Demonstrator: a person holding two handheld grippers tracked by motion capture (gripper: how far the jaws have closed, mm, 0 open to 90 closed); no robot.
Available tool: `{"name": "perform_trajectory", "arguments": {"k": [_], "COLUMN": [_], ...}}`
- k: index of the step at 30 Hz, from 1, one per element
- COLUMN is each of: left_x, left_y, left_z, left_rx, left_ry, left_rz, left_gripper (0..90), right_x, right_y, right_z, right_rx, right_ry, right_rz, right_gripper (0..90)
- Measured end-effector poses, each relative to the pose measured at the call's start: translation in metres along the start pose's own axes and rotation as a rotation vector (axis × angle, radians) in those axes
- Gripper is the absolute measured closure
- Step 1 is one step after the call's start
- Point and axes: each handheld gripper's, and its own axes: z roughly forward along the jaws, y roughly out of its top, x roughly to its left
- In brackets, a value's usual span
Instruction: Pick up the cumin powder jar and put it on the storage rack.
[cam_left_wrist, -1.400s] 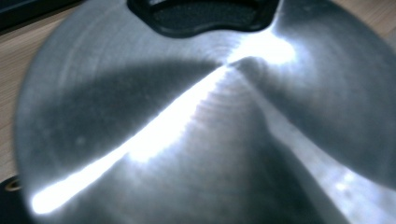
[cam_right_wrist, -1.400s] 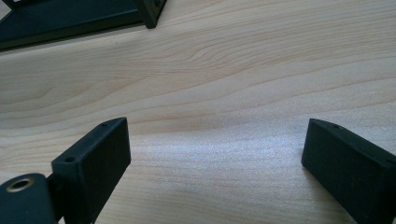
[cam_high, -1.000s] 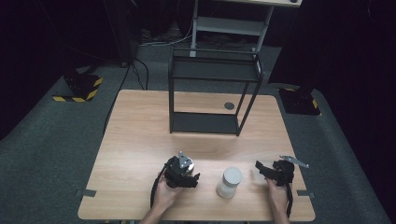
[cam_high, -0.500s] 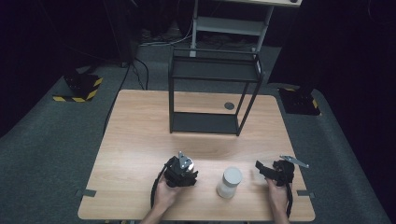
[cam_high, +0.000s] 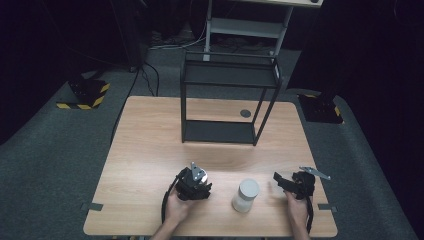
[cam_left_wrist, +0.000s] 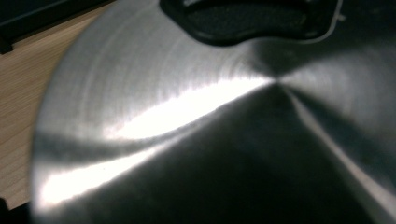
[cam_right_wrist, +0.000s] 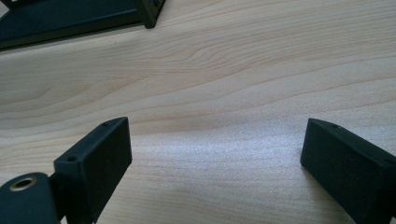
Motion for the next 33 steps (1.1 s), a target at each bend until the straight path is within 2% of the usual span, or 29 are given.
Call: {"name": "perform_trajectory", "arguments": {"k": [1, 2, 6, 15, 22, 27, 33], "left_x": [0.0, 0.019, 0.023, 0.023, 0.027, 0.024, 0.023], "left_y": [0.0, 0.043, 0.046, 0.059, 0.079, 0.097, 0.123], "left_z": [0.0, -0.012, -0.016, -0.026, -0.035, -0.042, -0.05], "left_rx": [0.002, 0.243, 0.243, 0.245, 0.256, 0.257, 0.266], "left_ry": [-0.001, -0.02, -0.038, -0.049, -0.072, -0.08, -0.122], "left_rz": [0.001, 0.323, 0.319, 0.335, 0.358, 0.4, 0.446], "left_gripper": [31.8, 31.8, 31.8, 31.8, 31.8, 31.8, 31.8], "right_x": [0.0, 0.0, 0.0, -0.001, 0.0, -0.001, -0.002], "right_y": [0.0, 0.0, 0.0, 0.0, 0.0, 0.0, -0.001], "right_z": [0.0, 0.0, 0.0, 0.0, 0.0, 0.0, -0.001], "right_rx": [0.0, 0.0, -0.001, -0.002, -0.002, -0.002, -0.005], "right_ry": [0.0, 0.0, 0.001, 0.002, 0.001, 0.002, 0.006], "right_rz": [0.0, 0.0, 0.002, 0.005, 0.005, 0.009, 0.014], "right_gripper": [7.8, 7.8, 8.0, 8.2, 8.3, 8.3, 8.4]}}
